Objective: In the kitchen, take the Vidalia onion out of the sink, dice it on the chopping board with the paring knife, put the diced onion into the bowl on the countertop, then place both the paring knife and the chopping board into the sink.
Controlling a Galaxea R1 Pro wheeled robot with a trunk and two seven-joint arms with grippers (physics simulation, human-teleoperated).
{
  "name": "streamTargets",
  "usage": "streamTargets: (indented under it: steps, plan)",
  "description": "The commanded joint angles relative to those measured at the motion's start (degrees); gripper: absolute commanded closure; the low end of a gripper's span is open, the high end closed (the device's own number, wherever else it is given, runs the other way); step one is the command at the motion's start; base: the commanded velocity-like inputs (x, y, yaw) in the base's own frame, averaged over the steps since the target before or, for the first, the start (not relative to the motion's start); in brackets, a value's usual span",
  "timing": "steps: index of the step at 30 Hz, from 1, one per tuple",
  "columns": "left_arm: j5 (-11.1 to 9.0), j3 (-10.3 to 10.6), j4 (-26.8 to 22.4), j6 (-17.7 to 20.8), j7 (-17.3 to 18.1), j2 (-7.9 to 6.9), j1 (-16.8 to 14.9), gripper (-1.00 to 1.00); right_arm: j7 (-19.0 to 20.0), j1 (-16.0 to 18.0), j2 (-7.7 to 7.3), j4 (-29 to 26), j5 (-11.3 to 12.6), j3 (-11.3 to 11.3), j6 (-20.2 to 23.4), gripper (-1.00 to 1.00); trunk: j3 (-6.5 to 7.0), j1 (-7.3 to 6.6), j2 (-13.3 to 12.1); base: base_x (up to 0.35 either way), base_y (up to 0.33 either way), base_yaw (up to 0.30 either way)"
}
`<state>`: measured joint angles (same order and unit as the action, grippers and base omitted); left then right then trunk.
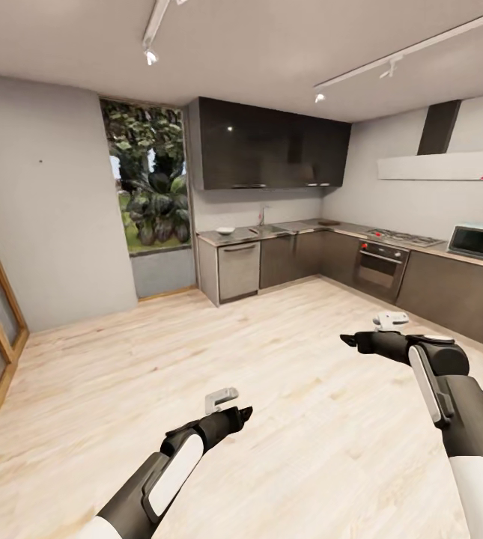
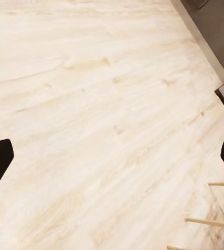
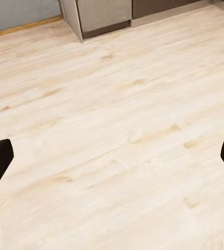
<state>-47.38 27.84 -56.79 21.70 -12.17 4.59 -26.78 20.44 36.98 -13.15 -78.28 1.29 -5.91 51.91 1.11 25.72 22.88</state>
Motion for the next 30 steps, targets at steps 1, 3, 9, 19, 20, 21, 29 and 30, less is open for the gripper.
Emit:
streamTargets:
  steps: [1, 3, 9, 19, 20, 21, 29, 30]
  plan:
    - [-0.59, 0.11, -0.06, 0.09, -0.54, -0.02, -0.02, -1.00, 0.14, 0.00, -0.10, 0.02, 0.12, -0.06, 0.13, -1.00, -0.02, 0.06, 0.04, 0.348, 0.000, -0.031]
    - [-0.59, 0.12, 0.07, 0.09, -0.55, -0.02, -0.02, -1.00, 0.28, -0.11, -0.37, 0.16, 0.20, -0.11, -0.08, -1.00, -0.02, 0.06, 0.04, 0.348, 0.000, -0.016]
    - [-0.56, 0.12, 0.25, 0.08, -0.50, 0.04, -0.02, -1.00, 0.39, -0.30, -0.55, 0.44, 0.08, -0.09, -0.38, -1.00, -0.02, 0.06, 0.04, 0.348, 0.000, -0.003]
    - [-0.53, 0.11, 0.27, 0.00, -0.57, -0.02, -0.02, -1.00, 0.22, -0.26, -0.07, -0.21, 0.32, -0.07, -0.32, -1.00, -0.02, 0.06, 0.04, 0.348, -0.018, 0.000]
    - [-0.54, 0.11, 0.27, 0.01, -0.56, -0.02, -0.02, -1.00, 0.22, -0.27, -0.05, -0.21, 0.30, -0.07, -0.32, -1.00, -0.02, 0.06, 0.04, 0.348, -0.078, 0.000]
    - [-0.53, 0.11, 0.27, 0.01, -0.55, -0.02, -0.02, -1.00, 0.22, -0.26, -0.05, -0.21, 0.30, -0.07, -0.34, -1.00, -0.02, 0.06, 0.04, 0.348, -0.078, 0.000]
    - [-0.55, 0.11, 0.27, 0.01, -0.53, -0.02, -0.02, -1.00, 0.22, -0.29, -0.03, -0.21, 0.29, -0.07, -0.39, -1.00, -0.02, 0.06, 0.04, 0.348, -0.079, 0.000]
    - [-0.54, 0.11, 0.27, 0.01, -0.51, -0.02, -0.02, -1.00, 0.22, -0.30, -0.03, -0.21, 0.29, -0.07, -0.40, -1.00, -0.02, 0.06, 0.04, 0.348, -0.079, 0.000]
